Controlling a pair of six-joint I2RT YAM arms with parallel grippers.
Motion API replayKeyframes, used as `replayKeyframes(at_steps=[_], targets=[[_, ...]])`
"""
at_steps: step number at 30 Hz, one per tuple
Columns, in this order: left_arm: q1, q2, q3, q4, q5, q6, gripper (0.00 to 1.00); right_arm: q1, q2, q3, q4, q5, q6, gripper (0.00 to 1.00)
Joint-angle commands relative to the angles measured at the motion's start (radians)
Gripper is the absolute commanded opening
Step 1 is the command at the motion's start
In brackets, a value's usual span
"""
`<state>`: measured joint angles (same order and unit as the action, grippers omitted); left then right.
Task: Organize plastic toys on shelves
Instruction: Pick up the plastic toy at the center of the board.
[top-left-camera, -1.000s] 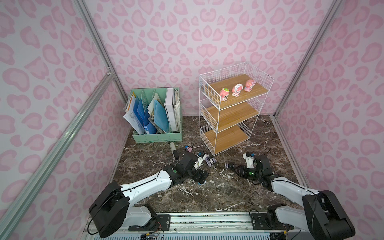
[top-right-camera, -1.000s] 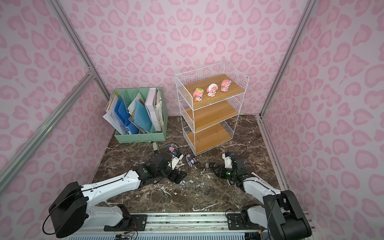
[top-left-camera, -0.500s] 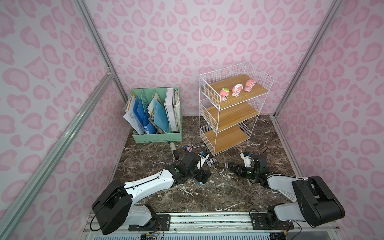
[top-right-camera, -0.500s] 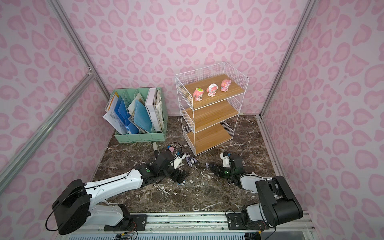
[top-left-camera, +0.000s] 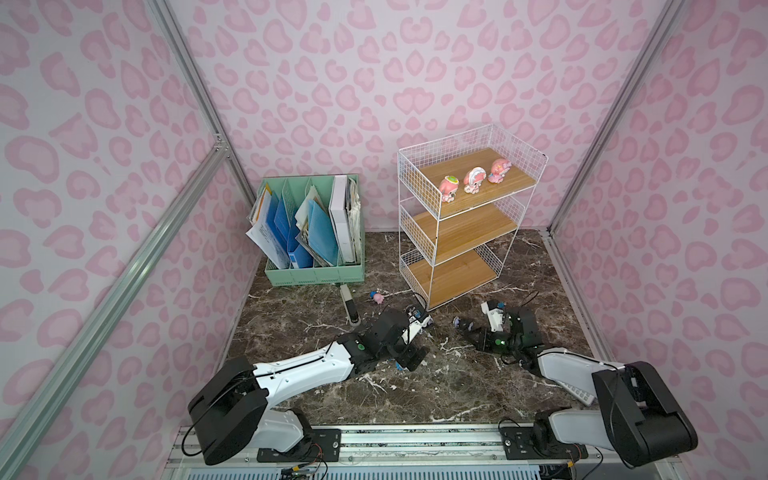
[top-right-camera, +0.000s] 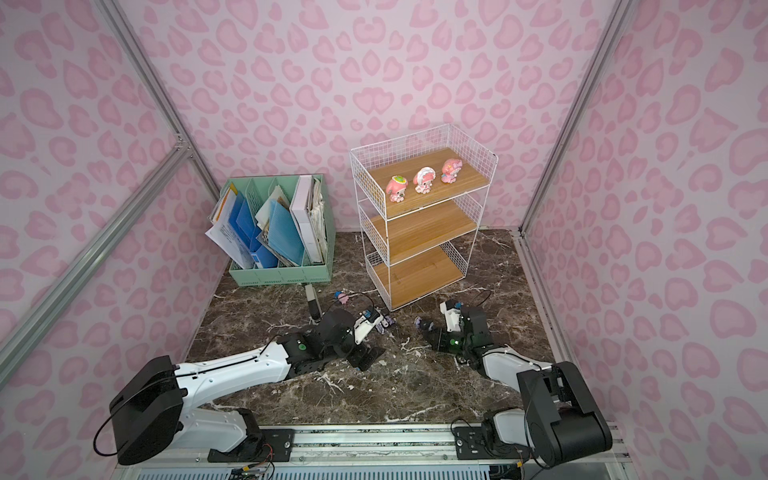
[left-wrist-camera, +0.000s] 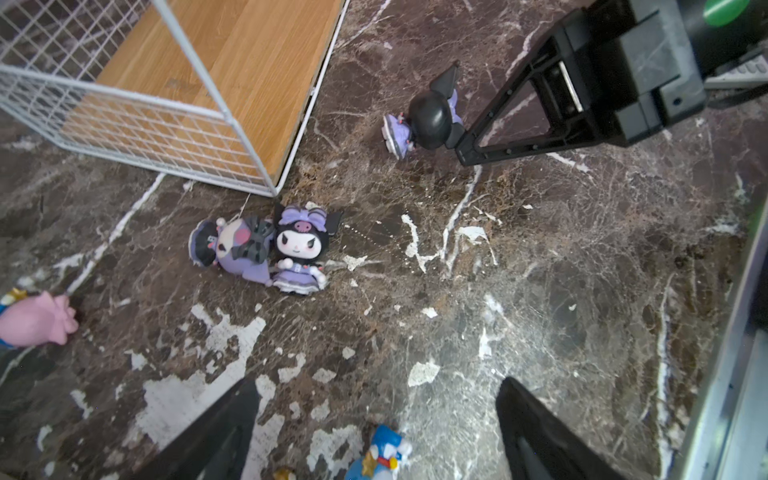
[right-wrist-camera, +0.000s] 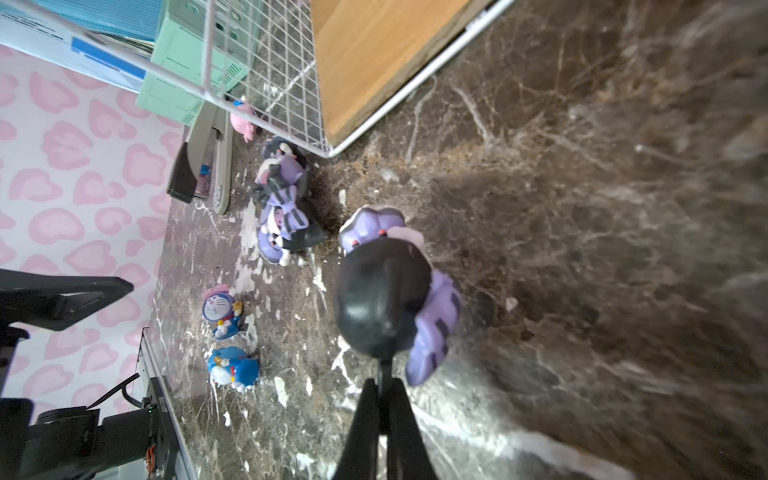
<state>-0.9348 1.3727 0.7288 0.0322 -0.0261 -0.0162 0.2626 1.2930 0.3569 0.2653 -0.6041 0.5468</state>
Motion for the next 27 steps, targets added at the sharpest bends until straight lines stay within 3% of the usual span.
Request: replayKeyframes(at_steps=[1, 5, 12, 20, 27], targets=[[-0.045, 0.018, -0.031, 0.179, -0.126, 0.192, 0.91, 0.0, -0.054, 0.034, -0.132, -0.063, -0.029, 0.03], [-0.076, 0.061, -0.077, 0.405, -0.116, 0.425, 0.91, 0.006, -0.137, 0.076, -0.284, -0.116, -0.039, 0.03], [-0.078, 0.171, -0.024, 0.552, -0.034, 0.635, 0.91, 0.063, -0.267, 0.13, -0.453, -0.17, -0.018, 0.02], [-0.078, 0.242, 0.025, 0.586, 0.012, 0.713, 0.86, 0.114, -0.32, 0.148, -0.503, -0.187, 0.013, 0.02], [-0.075, 0.271, 0.034, 0.559, 0.018, 0.715, 0.75, 0.118, -0.359, 0.153, -0.502, -0.197, 0.038, 0.03]])
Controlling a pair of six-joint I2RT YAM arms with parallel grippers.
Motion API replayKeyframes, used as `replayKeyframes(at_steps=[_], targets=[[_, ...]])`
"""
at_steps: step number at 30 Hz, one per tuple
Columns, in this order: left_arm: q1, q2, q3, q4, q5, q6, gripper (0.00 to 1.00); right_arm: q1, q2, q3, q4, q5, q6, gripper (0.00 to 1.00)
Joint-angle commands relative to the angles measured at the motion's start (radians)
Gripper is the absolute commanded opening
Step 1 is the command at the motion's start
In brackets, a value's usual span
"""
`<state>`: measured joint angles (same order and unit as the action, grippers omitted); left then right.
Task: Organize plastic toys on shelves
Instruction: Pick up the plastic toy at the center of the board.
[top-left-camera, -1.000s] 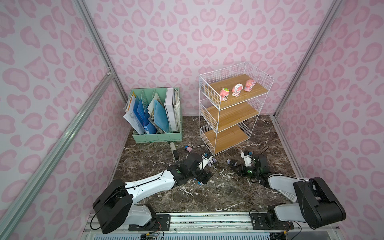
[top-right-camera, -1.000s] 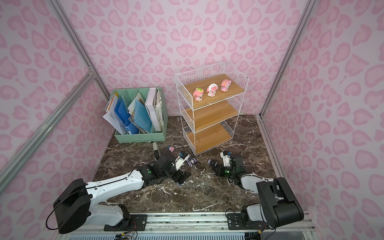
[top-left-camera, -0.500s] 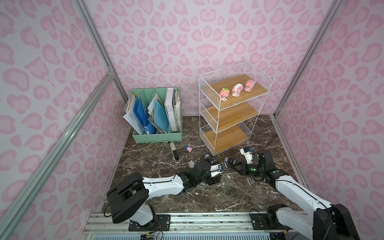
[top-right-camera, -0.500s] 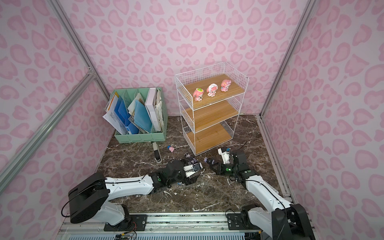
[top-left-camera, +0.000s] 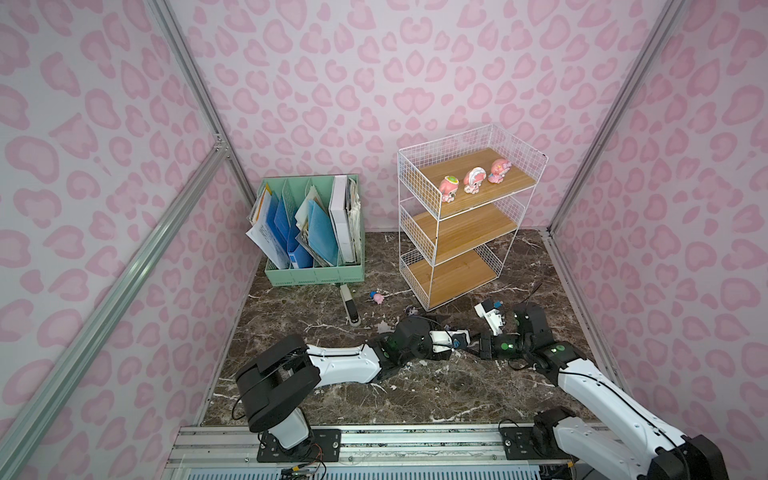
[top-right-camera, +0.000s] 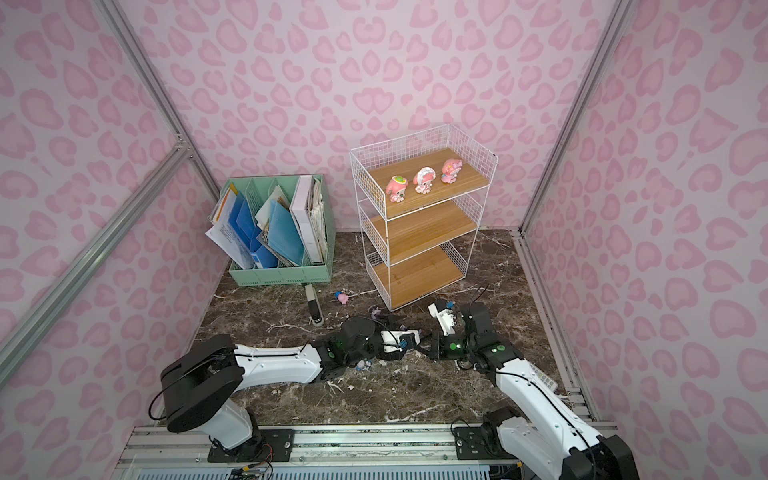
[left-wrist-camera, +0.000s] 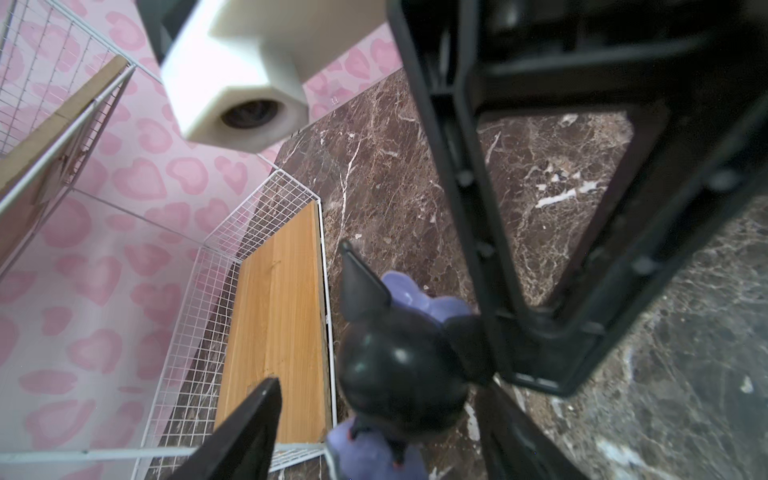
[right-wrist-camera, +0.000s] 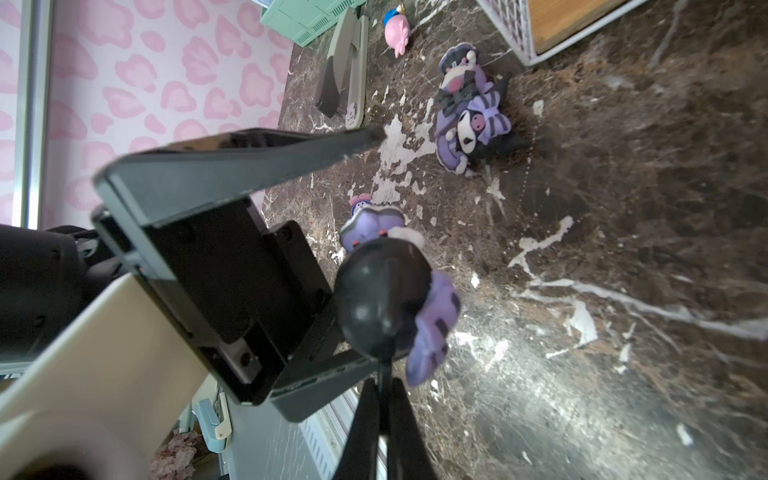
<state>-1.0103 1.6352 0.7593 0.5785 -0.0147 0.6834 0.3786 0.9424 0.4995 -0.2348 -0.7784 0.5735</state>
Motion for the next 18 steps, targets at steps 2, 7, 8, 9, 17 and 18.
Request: replayKeyframes(at_steps=[2, 7, 8, 9, 17, 18], targets=[[0.001, 0.013, 0.008, 0.014, 0.007, 0.016, 0.7, 0.005, -0.012, 0.009, -0.003, -0.025, 0.015, 0.03], [0.001, 0.014, 0.014, 0.015, 0.008, 0.012, 0.56, 0.006, -0.019, 0.008, -0.002, -0.023, 0.017, 0.03], [0.001, 0.011, 0.012, 0.018, 0.007, 0.012, 0.5, 0.006, -0.019, 0.006, -0.001, -0.021, 0.02, 0.03], [0.001, 0.007, 0.012, 0.016, 0.008, 0.01, 0.46, 0.006, -0.018, 0.004, 0.002, -0.02, 0.019, 0.03], [0.001, -0.013, 0.005, -0.003, 0.019, 0.004, 0.29, 0.006, -0.004, 0.007, 0.009, -0.019, 0.018, 0.03], [0.001, -0.014, 0.005, -0.008, 0.023, 0.002, 0.28, 0.006, -0.002, 0.008, 0.009, -0.019, 0.018, 0.04]])
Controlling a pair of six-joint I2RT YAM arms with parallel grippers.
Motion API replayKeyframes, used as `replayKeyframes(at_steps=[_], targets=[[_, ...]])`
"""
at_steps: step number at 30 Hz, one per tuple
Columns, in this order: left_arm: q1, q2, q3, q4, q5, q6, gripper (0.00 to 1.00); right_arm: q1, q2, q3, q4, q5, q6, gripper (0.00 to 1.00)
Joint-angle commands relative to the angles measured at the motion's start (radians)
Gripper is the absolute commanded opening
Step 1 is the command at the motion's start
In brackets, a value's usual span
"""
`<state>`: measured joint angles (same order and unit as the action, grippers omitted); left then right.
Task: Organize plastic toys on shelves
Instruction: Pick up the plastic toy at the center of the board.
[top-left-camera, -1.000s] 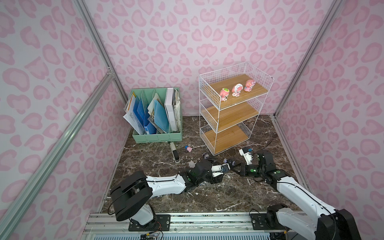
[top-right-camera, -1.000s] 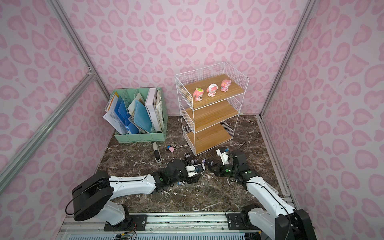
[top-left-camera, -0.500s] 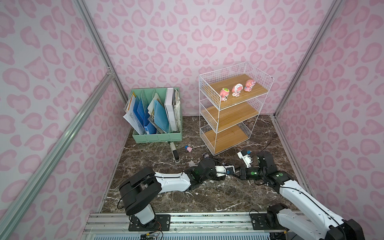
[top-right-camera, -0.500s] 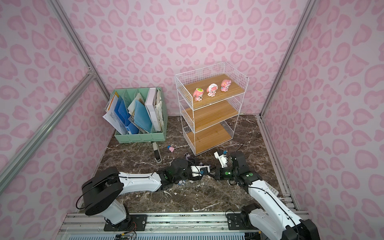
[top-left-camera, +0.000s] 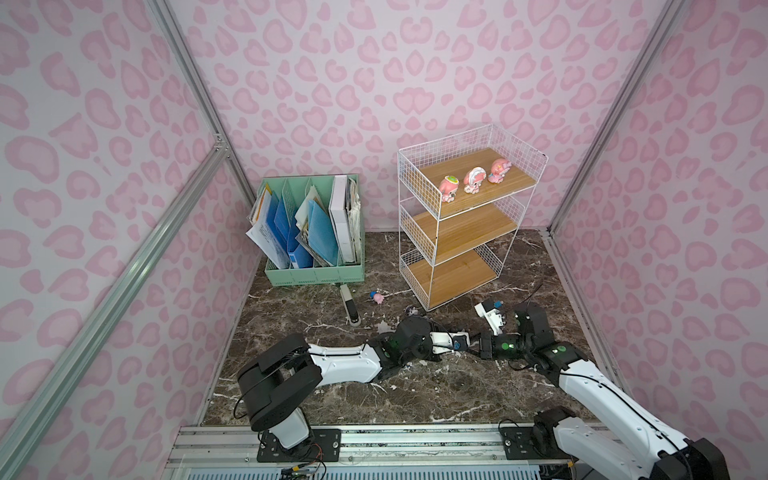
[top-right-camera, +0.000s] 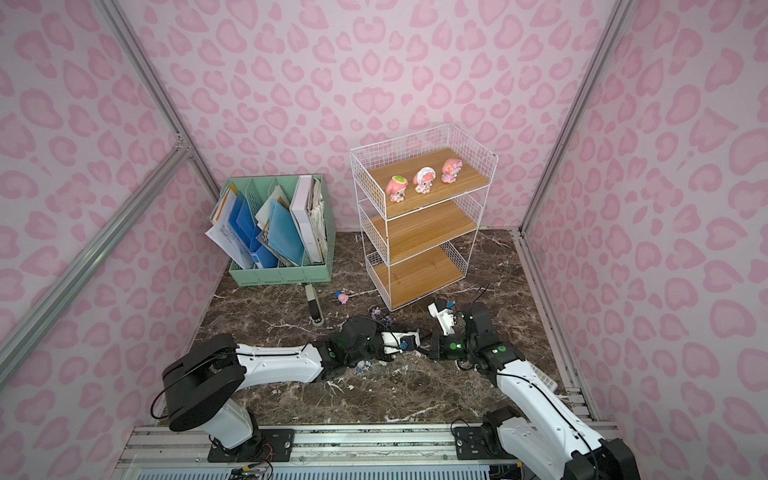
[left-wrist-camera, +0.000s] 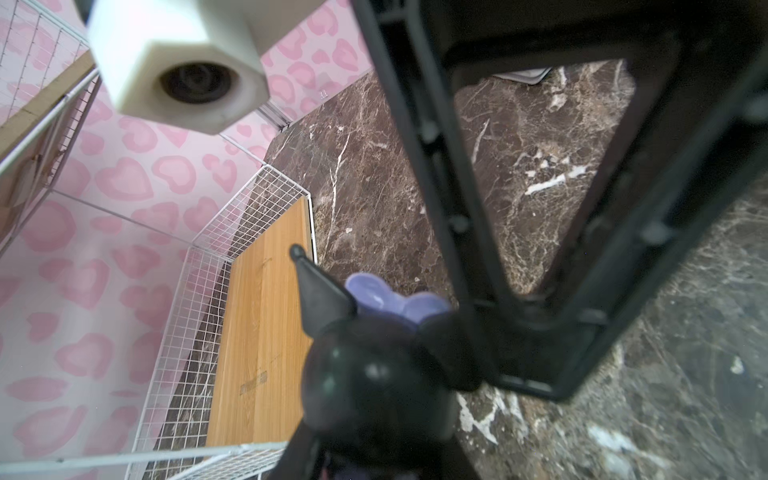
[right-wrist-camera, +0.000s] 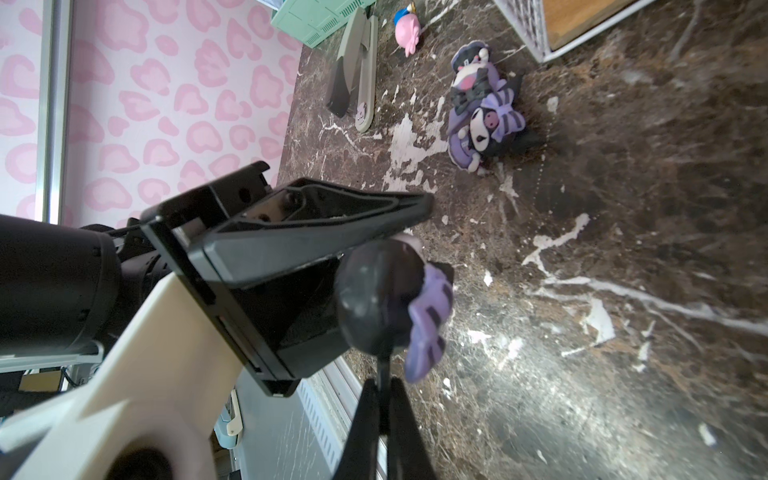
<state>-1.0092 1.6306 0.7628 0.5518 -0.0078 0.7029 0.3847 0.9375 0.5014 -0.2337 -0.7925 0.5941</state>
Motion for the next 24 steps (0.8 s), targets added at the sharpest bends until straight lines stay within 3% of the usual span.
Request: replayKeyframes(at_steps=[1, 3, 9, 14, 18, 21, 24], targets=[[0.001, -0.012, 0.003, 0.013, 0.023, -0.022, 0.25, -0.001, 0.003, 0.009, 0.01, -0.004, -0.003, 0.04], [0.0, -0.017, 0.008, -0.001, 0.024, -0.032, 0.22, -0.001, 0.004, 0.012, 0.01, 0.002, -0.006, 0.08], [0.035, -0.05, 0.002, -0.027, 0.055, -0.146, 0.18, -0.001, -0.035, 0.071, -0.013, 0.026, -0.111, 0.43], [0.145, -0.165, -0.008, -0.086, 0.281, -0.35, 0.15, -0.016, -0.141, 0.118, 0.018, 0.069, -0.308, 0.65], [0.236, -0.265, -0.024, -0.115, 0.485, -0.477, 0.14, -0.017, -0.27, 0.076, 0.191, 0.055, -0.416, 0.84], [0.282, -0.329, -0.021, -0.145, 0.619, -0.533, 0.13, -0.001, -0.367, -0.004, 0.381, 0.096, -0.44, 0.95], [0.315, -0.37, -0.015, -0.133, 0.73, -0.592, 0.13, 0.029, -0.363, -0.027, 0.477, 0.086, -0.475, 0.96]])
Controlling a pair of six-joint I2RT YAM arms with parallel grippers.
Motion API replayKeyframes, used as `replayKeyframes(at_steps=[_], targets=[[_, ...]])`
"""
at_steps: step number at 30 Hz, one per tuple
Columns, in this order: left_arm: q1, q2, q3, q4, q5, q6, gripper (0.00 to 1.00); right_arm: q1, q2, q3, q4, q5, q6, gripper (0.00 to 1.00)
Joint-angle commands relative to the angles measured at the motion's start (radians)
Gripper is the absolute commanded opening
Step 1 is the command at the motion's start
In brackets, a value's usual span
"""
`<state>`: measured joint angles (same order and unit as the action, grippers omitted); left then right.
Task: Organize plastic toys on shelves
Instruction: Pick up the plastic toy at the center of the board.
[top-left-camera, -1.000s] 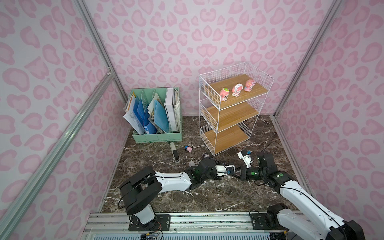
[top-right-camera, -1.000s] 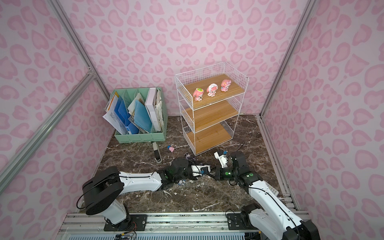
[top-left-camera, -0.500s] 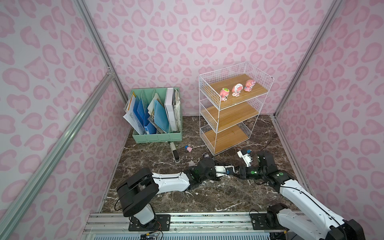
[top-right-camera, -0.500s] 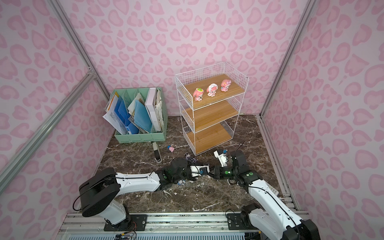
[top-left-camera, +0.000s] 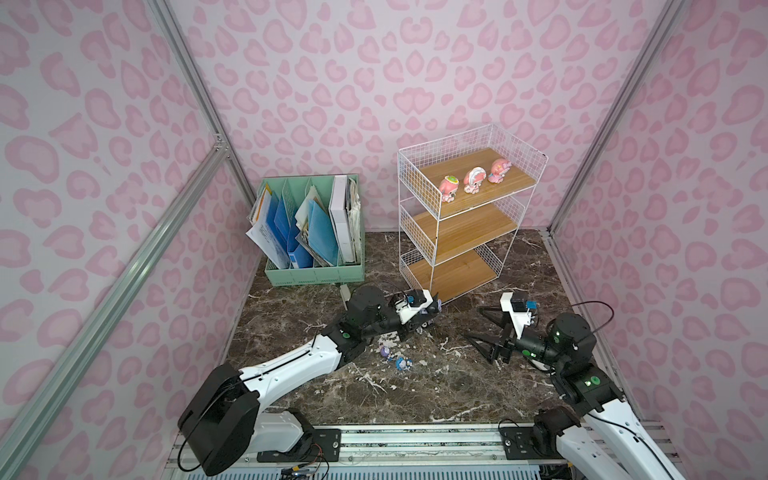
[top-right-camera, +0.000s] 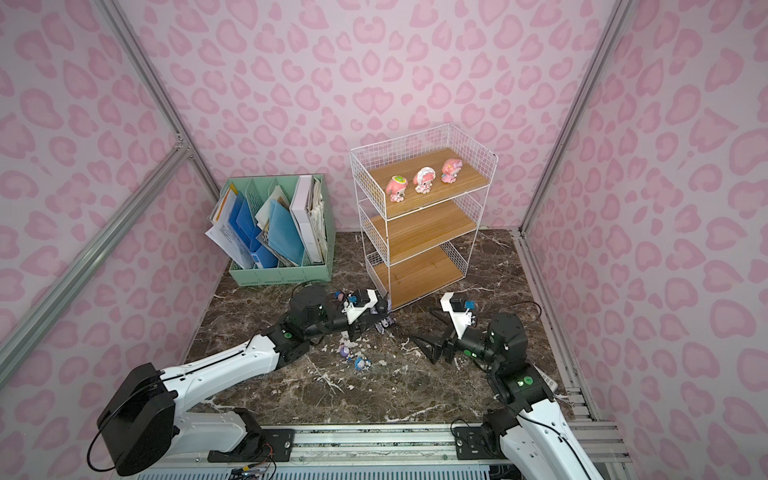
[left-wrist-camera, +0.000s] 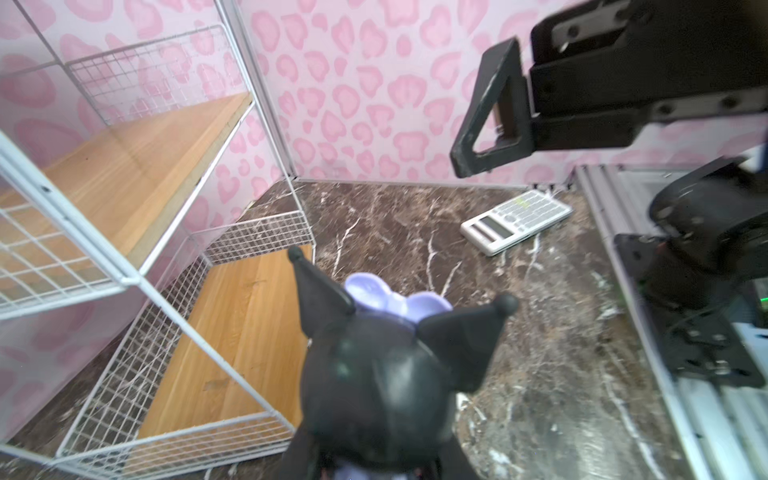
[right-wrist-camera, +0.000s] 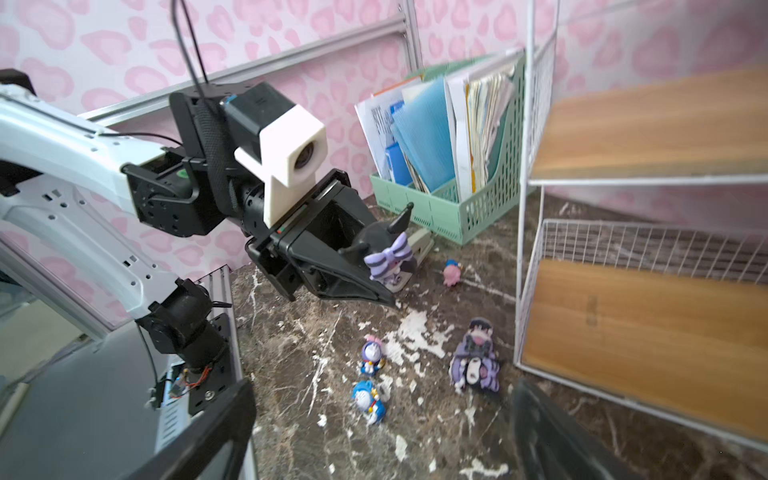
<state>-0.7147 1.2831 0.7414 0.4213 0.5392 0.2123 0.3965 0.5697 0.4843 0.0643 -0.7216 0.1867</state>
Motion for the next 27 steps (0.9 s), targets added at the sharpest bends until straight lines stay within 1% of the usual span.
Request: replayKeyframes(at_steps=[1, 5, 9, 11, 13, 17, 20, 23, 27], targets=[[0.028, -0.031, 0.013, -0.004, 0.217, -0.118, 0.13, 0.031, 0.028, -0.006, 0.188, 0.002, -0.088, 0.96], [0.034, -0.044, 0.054, -0.048, 0.298, -0.143, 0.13, 0.113, 0.137, 0.063, 0.164, -0.034, -0.184, 0.93], [0.035, -0.053, 0.063, -0.051, 0.304, -0.158, 0.13, 0.183, 0.226, 0.131, 0.149, -0.095, -0.258, 0.86], [0.035, -0.053, 0.07, -0.061, 0.313, -0.16, 0.13, 0.209, 0.263, 0.158, 0.145, -0.086, -0.289, 0.77], [0.036, -0.051, 0.07, -0.063, 0.313, -0.16, 0.13, 0.211, 0.289, 0.184, 0.14, -0.085, -0.301, 0.72], [0.035, -0.05, 0.07, -0.062, 0.32, -0.161, 0.13, 0.212, 0.322, 0.21, 0.144, -0.047, -0.296, 0.66], [0.036, -0.05, 0.07, -0.059, 0.317, -0.157, 0.13, 0.212, 0.335, 0.215, 0.161, -0.036, -0.267, 0.65], [0.036, -0.047, 0.07, -0.055, 0.312, -0.158, 0.13, 0.219, 0.338, 0.212, 0.179, -0.034, -0.247, 0.62], [0.035, -0.038, 0.073, -0.049, 0.312, -0.163, 0.13, 0.229, 0.335, 0.207, 0.197, -0.03, -0.226, 0.62]])
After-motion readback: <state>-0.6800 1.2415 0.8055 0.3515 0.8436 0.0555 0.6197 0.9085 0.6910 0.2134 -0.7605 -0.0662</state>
